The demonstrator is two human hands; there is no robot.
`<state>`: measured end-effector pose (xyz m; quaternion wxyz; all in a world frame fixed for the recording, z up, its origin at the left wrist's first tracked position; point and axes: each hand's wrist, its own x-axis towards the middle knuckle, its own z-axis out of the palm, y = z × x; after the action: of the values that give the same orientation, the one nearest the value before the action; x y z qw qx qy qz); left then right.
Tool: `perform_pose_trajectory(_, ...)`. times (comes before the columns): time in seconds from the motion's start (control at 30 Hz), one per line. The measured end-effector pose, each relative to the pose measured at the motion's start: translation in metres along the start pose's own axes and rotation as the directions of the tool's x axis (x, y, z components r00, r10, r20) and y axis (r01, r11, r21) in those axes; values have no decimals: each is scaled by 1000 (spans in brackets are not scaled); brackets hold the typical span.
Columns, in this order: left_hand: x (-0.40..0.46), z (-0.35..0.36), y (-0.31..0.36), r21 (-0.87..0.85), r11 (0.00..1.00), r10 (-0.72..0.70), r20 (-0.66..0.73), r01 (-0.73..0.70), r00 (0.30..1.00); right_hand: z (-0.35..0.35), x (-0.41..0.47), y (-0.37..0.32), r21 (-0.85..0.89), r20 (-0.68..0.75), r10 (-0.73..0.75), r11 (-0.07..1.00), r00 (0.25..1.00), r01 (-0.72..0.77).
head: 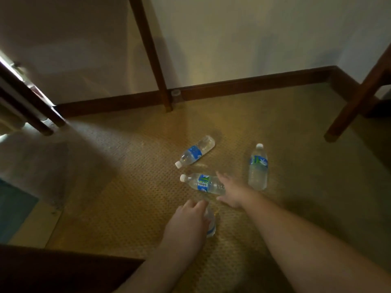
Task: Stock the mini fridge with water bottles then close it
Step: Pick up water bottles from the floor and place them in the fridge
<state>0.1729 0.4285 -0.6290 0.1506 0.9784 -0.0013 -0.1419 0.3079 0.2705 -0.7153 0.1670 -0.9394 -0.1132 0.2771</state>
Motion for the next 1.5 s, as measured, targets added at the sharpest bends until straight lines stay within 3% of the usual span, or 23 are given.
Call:
perform_pose_trajectory(0.13, 5, 9, -4, -57, 998, 35, -71, -39, 997, 40, 1, 11, -24, -211, 69, 997, 975, -76)
perform_pose_trajectory(0.23, 2, 7, -1, -96, 995, -30, -145, 16, 989, 58, -15, 18, 45, -267, 98, 995, 959, -89)
perform_pose_trajectory(0.43, 5, -3, 9, -180, 981, -103, -165, 73, 981, 66, -91, 45, 288, -164, 300, 926, 940, -245)
perform_pose_trajectory(0.5, 8, -8, 13, -195, 979, -87, -146, 57, 985, 70, -136, 58, 231, -131, 332, 927, 934, -297)
perform_pose_trajectory(0.6, 15, -9, 22, -143, 990, -33, -142, 12, 989, 69, -182, 82, 109, 61, 475, 871, 878, -479)
perform_pose_trajectory(0.7, 20, -11, 39, -148, 989, -2, -134, -18, 991, 63, -186, 98, 231, 135, 552, 790, 823, -568)
perform_pose_trajectory(0.77, 23, -13, 51, -129, 989, 54, -125, -70, 991, 58, -172, 104, 349, 39, 563, 766, 825, -540)
perform_pose_trajectory(0.83, 27, -20, 63, -127, 986, 98, -111, -112, 989, 53, -157, 112, 358, -15, 565, 773, 825, -524)
perform_pose_trajectory(1.0, 35, -46, 99, -102, 959, 253, -118, -265, 960, 48, -144, 129, 454, -56, 593, 732, 803, -509)
perform_pose_trajectory(1.1, 38, -61, 124, -114, 934, 324, -122, -338, 938, 39, -153, 138, 602, -53, 641, 632, 765, -488)
perform_pose_trajectory(1.3, 38, -95, 181, -63, 880, 463, -102, -470, 880, 18, -237, 148, 783, -245, 673, 562, 698, -268)
perform_pose_trajectory(1.5, 11, -134, 259, -21, 768, 636, -86, -640, 767, -30, -351, 144, 801, -346, 710, 563, 613, -200)
